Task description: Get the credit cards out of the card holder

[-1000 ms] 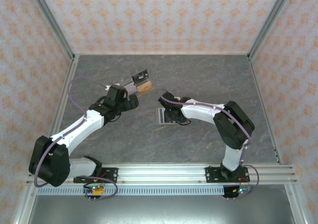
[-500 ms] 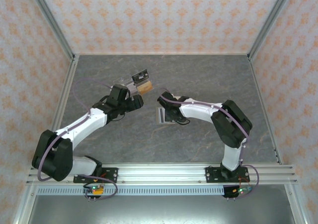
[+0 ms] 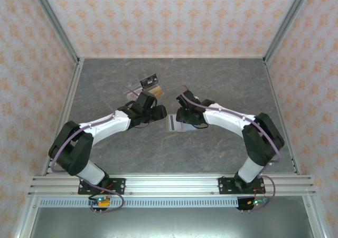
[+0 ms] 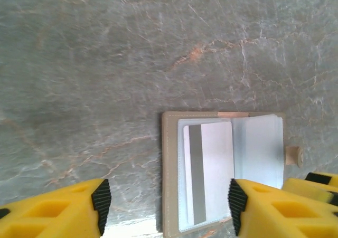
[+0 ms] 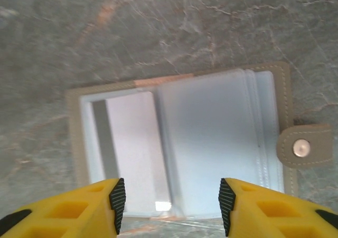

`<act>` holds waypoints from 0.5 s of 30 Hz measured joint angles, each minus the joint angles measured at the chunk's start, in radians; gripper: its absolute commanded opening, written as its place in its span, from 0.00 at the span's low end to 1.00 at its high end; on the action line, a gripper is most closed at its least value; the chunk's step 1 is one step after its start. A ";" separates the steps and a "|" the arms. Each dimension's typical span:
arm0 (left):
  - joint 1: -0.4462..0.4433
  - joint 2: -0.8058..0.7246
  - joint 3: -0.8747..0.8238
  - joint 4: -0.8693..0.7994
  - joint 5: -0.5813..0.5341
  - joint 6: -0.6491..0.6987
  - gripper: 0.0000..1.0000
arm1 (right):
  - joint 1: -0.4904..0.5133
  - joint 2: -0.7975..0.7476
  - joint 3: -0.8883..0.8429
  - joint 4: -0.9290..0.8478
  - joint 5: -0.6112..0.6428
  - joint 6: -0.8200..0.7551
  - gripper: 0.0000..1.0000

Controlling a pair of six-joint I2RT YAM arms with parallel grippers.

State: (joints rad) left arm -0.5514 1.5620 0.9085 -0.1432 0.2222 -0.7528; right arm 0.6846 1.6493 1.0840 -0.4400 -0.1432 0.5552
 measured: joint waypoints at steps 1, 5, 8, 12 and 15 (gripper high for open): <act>-0.005 0.019 0.002 0.014 0.008 -0.017 0.51 | -0.012 -0.003 -0.008 0.022 -0.034 0.000 0.44; -0.019 0.092 0.014 0.048 0.034 -0.079 0.40 | -0.048 -0.002 -0.045 0.087 -0.143 0.000 0.30; -0.026 0.134 0.036 0.059 0.049 -0.121 0.36 | -0.072 0.008 -0.051 0.121 -0.206 -0.001 0.23; -0.040 0.167 0.071 0.071 0.060 -0.159 0.31 | -0.098 0.039 -0.051 0.159 -0.262 -0.006 0.20; -0.049 0.189 0.089 0.086 0.069 -0.182 0.26 | -0.108 0.066 -0.051 0.171 -0.281 -0.006 0.20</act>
State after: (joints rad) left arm -0.6003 1.7512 0.9977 -0.0570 0.2909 -0.9344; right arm 0.5770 1.7149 1.0328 -0.2691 -0.4240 0.5491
